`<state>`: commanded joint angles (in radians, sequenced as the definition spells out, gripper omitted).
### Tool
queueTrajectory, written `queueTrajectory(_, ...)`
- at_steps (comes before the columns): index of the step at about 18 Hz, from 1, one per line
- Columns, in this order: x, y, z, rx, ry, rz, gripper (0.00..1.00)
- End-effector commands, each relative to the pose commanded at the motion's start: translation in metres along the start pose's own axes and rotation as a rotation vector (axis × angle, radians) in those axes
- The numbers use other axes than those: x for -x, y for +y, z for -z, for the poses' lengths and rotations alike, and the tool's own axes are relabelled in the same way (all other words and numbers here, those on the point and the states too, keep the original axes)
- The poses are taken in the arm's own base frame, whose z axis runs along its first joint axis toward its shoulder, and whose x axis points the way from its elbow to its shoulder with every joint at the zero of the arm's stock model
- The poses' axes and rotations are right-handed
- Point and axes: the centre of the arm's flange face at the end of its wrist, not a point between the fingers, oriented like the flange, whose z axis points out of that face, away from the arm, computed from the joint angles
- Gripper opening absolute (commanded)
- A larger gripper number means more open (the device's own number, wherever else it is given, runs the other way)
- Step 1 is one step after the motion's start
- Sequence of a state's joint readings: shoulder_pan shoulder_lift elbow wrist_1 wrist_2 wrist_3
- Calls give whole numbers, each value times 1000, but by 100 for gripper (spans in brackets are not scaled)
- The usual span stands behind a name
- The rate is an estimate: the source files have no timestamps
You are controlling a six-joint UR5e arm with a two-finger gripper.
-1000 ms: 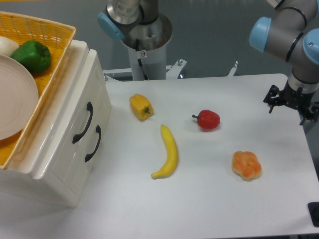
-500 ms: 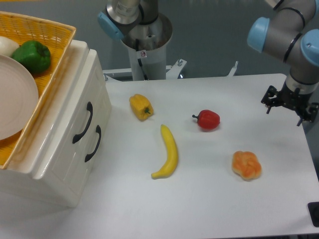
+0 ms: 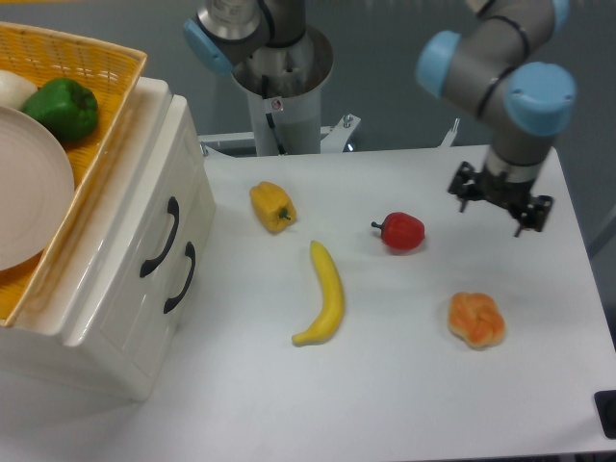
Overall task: Slide open the top white drawer
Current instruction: 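Move the gripper across the table toward the white cabinet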
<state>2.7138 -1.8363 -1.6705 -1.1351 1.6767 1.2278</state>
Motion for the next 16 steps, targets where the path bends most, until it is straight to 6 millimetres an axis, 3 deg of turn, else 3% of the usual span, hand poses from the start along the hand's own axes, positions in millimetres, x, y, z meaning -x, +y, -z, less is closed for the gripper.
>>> queueTrajectory(5, -33, -34, 30, -35, -33, 89, 100)
queueTrajectory(9, -71, -54, 51, -36, -49, 123, 100)
queueTrajectory(11, -101, -66, 57, -25, -19, 93, 100)
queueTrajectory(14, -135, -76, 51, -37, 14, 62, 100)
queueTrajectory(16, -147, -87, 53, -60, 38, 67, 100)
